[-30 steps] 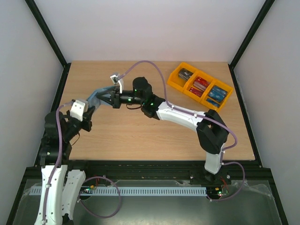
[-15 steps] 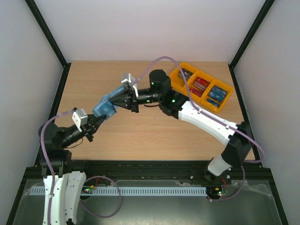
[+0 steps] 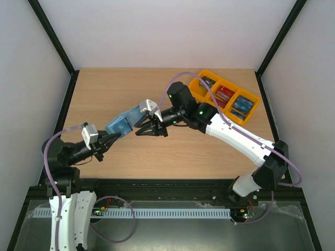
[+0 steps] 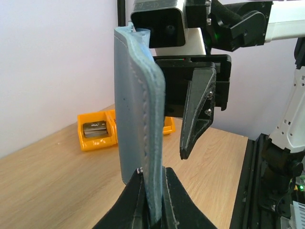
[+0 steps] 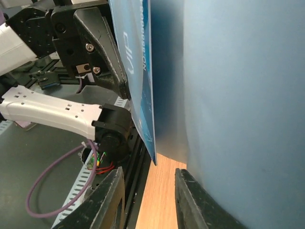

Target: Take the credit cards out of the card holder

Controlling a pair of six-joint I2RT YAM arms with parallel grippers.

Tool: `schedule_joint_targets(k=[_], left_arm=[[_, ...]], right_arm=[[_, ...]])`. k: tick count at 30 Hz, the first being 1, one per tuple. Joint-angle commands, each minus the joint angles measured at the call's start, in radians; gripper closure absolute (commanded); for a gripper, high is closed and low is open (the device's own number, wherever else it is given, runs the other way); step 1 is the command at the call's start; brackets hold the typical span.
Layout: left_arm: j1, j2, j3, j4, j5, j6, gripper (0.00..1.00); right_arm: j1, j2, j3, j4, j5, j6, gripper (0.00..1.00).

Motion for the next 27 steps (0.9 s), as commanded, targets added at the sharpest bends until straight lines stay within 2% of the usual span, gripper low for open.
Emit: schedule_joint_targets(k=[1,4,10,14,21,22,24,27], left_arm=[[0.004,-0.022,0.005,0.012,0.058,0.071,0.98],[0.004,-0.022,0.003,0.008,0.063,0.096,0.98],[0.005,-0.021,-0.008,0.036,0.065,0.088,0.98],[0.004,-0.023,-0.004,0.028,0.061,0.091,0.98],[0.004,-0.030,-0.010,0.007,0.069,0.113,0.98],[0.004,-0.030,-0.012,0.008,0.069,0.114,0.98],[0.004,-0.031,-0.015,0.009,0.064,0.115,0.98],[0.004,-0.031,-0.018,0.017,0.054,0.111,0.98]], right_arm=[[0.007,-0.027,0.031,-0.005,0.005,-0.028,0.69],[0.007,-0.037,0.010,0.100,0.040,0.051,0.71],[0.019,-0.044,-0.055,0.389,0.058,0.238,0.84],[0.042,-0.015,-0.026,0.352,0.054,0.208,0.84],[0.049,-0.003,-0.014,0.357,0.056,0.207,0.94],[0.050,-0.002,-0.014,0.359,0.052,0.208,0.93],[0.052,0.005,-0.010,0.347,0.042,0.204,0.83],[0.070,0.021,0.000,0.341,0.040,0.206,0.81]])
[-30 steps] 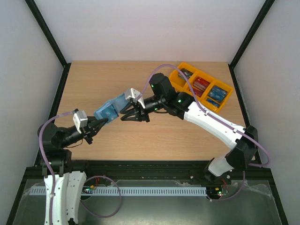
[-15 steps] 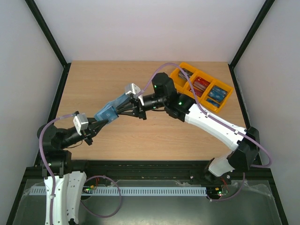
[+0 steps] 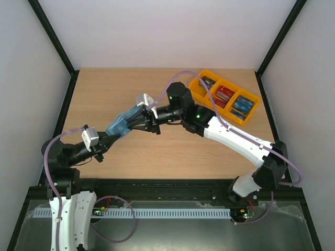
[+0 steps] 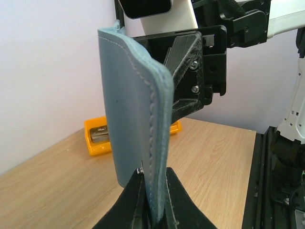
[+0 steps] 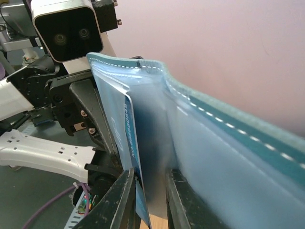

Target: Take the credit cards out of the card holder

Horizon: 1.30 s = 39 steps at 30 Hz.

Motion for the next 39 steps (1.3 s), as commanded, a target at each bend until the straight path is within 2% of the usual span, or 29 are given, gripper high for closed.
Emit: schedule_joint_targets(k=[1,4,7,11,14,20,23,27,34,39], left_arm=[[0.001,-0.014,-0.018,0.025,0.042,0.023,0.98],[0.000,-0.016,-0.022,0.031,0.025,0.017,0.98],[0.000,-0.020,-0.023,0.031,0.022,0.008,0.98],[0.000,-0.024,-0.032,0.031,0.025,-0.001,0.98],[0.001,-0.032,-0.043,0.058,0.024,-0.037,0.86],[0.000,-0.045,-0.056,0.092,0.027,-0.081,0.83],[0.000,-0.046,-0.058,0.096,0.024,-0.088,0.84],[0.000,-0.046,-0.057,0.097,0.011,-0.090,0.98],[0.000,-0.052,-0.062,0.076,-0.103,-0.107,0.98],[0.001,-0.054,-0.088,0.081,-0.187,-0.167,0.98]], right_arm=[[0.037,0.034,0.041,0.049,-0.004,0.004,0.81],[0.046,0.042,0.049,0.055,-0.050,0.000,0.84],[0.046,0.038,0.055,0.021,-0.075,-0.033,0.98],[0.030,0.011,0.036,0.005,-0.083,-0.063,0.98],[0.000,-0.008,0.021,0.020,-0.090,-0.039,0.98],[-0.036,-0.033,0.006,0.013,-0.085,-0.038,0.98],[-0.042,-0.036,0.006,0.004,-0.084,-0.042,0.98],[-0.050,-0.037,0.016,-0.048,-0.067,-0.073,0.98],[-0.129,-0.081,-0.005,-0.098,-0.019,-0.112,0.98],[-0.242,-0.133,-0.079,-0.027,0.011,-0.046,0.98]])
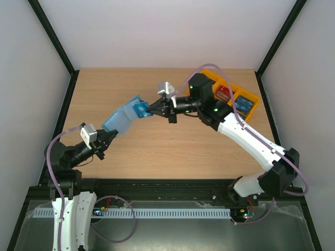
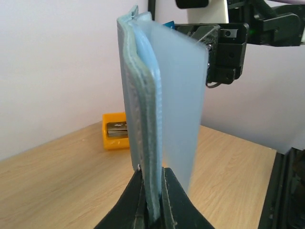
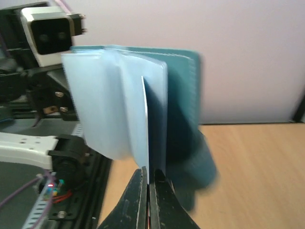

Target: Take the credit cards out of the card holder

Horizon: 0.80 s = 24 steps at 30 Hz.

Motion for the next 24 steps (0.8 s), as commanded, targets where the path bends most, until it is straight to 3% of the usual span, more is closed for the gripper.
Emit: schedule_joint_targets(k=[1,7,11,14,17,24], left_arm=[[0.001,-0.015,-0.031,0.031,-0.088,-0.076,0.98],[0.001,-0.043,-0.101,0.023,-0.373,-0.248,0.98],[0.008,-0.057,-0.156,0.011,-0.467,-0.311,0.98],[0.010,-0.080,-0.175,0.017,-0.490,-0.327,0.98],[0.010,-0.086,-0.179,0.016,-0.512,-0.328,0.98],[0.017,-0.107,-0.188,0.022,-0.537,-0.333,0.98]], right_arm=[[-0.104,-0.076,-0.075,0.091,0.074,0.073,0.98],[-0.366,-0.142,-0.262,0.486,0.394,0.574,0.99],[-0.545,-0.110,-0.295,0.406,0.639,0.895,0.98],[-0.673,-0.080,-0.347,0.370,0.685,1.078,0.99],[-0.753,-0.096,-0.456,0.433,0.726,1.207,0.98],[-0.903,-0.150,-0.692,0.514,0.996,1.465,0.98]])
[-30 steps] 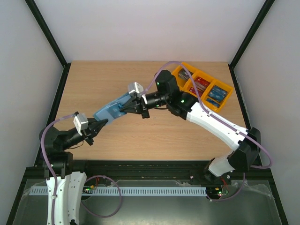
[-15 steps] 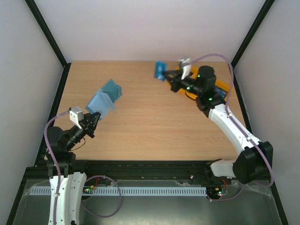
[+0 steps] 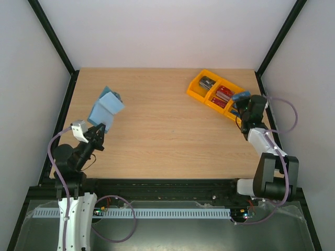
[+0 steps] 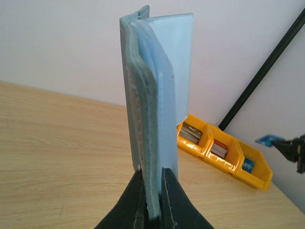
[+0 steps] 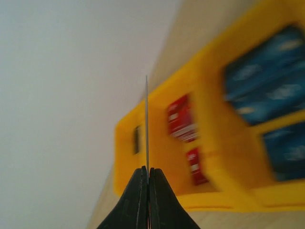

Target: Take the credit cards out of the card holder

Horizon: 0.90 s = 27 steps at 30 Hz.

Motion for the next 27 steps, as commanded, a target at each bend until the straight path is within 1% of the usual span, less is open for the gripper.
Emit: schedule_joint_targets(k=[1,3,5,9,13,16,19,23,27], left_arm=[[0.011,-0.024,-0.007,0.038,-0.026,-0.016,0.98],[0.014,-0.030,-0.008,0.040,-0.025,-0.016,0.98],[0.017,-0.035,-0.008,0.041,-0.025,-0.014,0.98],[0.022,-0.041,-0.010,0.042,-0.027,-0.012,0.98],[0.028,-0.049,-0.010,0.042,-0.028,-0.011,0.98],[0.037,-0.052,-0.011,0.045,-0.031,-0.010,0.98],[0.043,-0.059,-0.014,0.051,-0.031,-0.013,0.98],[0.046,-0.062,-0.018,0.059,-0.030,-0.017,0.98],[0.046,-0.062,-0.021,0.065,-0.027,-0.017,0.98]], right_arm=[[-0.067,-0.053,-0.096,0.084,0.244,0.245,0.98],[-0.096,-0.033,-0.106,0.086,0.279,0.303,0.98],[-0.128,0.013,-0.102,0.103,0.263,0.387,0.98],[-0.157,0.136,-0.064,0.170,0.191,0.488,0.98],[-0.158,0.263,0.023,0.200,0.057,0.519,0.98],[-0.158,0.313,0.055,0.201,0.013,0.554,0.98],[-0.158,0.325,0.071,0.179,0.019,0.572,0.99],[-0.158,0.338,0.101,0.112,0.073,0.572,0.98],[-0.156,0.364,0.125,0.072,0.114,0.608,0.98]])
